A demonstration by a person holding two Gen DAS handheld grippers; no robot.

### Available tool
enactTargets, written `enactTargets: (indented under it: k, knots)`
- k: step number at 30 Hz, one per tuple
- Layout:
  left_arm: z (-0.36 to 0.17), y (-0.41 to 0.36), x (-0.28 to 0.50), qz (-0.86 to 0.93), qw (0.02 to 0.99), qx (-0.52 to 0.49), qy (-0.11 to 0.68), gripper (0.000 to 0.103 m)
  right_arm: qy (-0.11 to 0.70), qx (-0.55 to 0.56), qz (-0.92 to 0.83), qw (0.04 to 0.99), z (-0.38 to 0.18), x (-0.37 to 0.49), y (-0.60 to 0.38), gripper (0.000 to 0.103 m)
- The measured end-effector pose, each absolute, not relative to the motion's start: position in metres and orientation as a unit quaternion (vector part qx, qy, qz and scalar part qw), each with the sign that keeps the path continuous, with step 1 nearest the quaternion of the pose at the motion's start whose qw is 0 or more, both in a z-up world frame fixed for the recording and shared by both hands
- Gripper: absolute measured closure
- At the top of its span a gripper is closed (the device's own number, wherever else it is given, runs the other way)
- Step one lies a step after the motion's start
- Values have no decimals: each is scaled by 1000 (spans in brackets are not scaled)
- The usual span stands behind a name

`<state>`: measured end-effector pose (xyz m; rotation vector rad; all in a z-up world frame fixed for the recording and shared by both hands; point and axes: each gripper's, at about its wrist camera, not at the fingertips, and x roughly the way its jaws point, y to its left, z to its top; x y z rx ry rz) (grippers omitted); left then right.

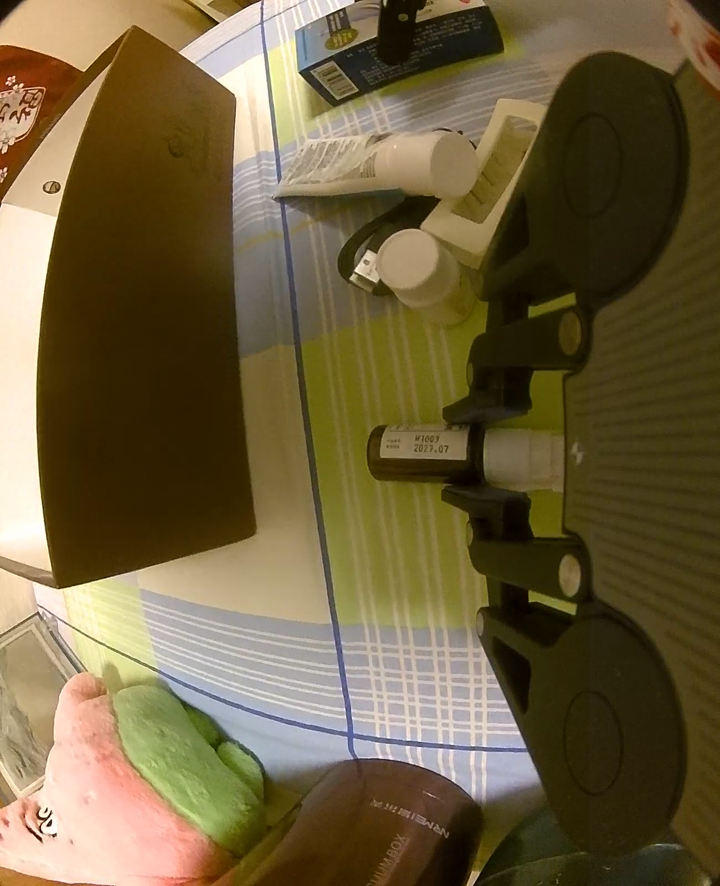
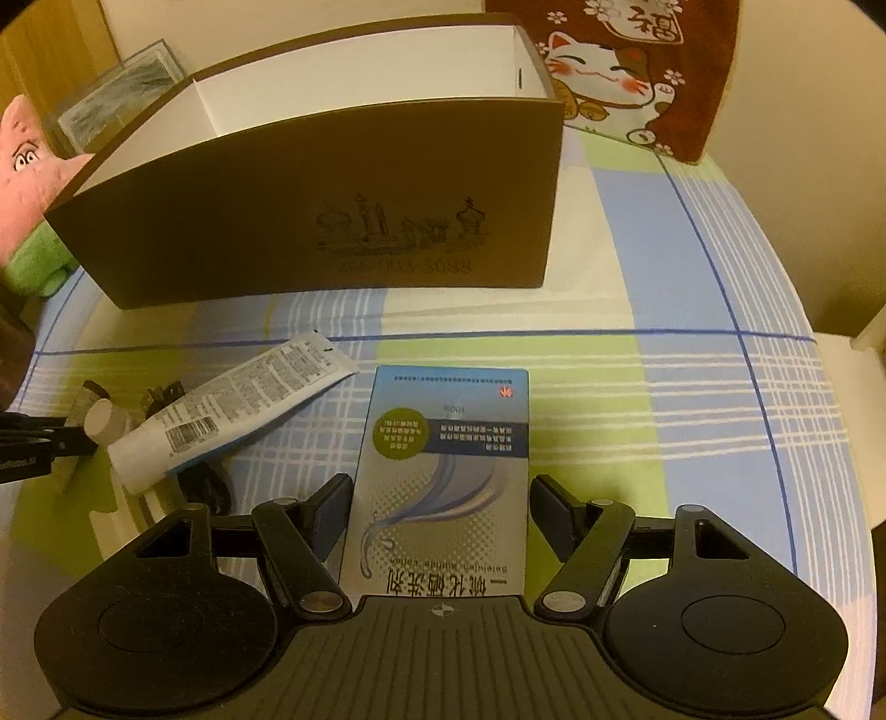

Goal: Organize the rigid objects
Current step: 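Lift the brown bottle with the left tool while the right tool carries the blue box over the box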

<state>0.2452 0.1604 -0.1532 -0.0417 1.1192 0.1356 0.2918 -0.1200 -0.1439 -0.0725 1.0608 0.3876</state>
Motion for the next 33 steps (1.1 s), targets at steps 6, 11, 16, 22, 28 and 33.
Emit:
enactTargets:
  k: [6,11,16,22,28,33]
  knots:
    - [-153,158,245,60,844,-21,532,81,497,-56,187,846,-144,291,-116,38]
    - [-152,156,244,58,845,-18,531,81,495,-54,192,846,-142,288,-120,39]
    - [-144,157,238,60,850,-19,522,81,487,-46,198,849,-135,287,-124,39]
    - [-126,161,229,67,858,-23,508,81,476,-33,208,854,-120,285,-130,39]
    - [-101,165,223,76,869,-26,489,81,460,-24,221,860,-101,282,-132,39]
    - [-79,165,220,77,880,-25,467,81,446,-16,238,863,-83,285,-131,39]
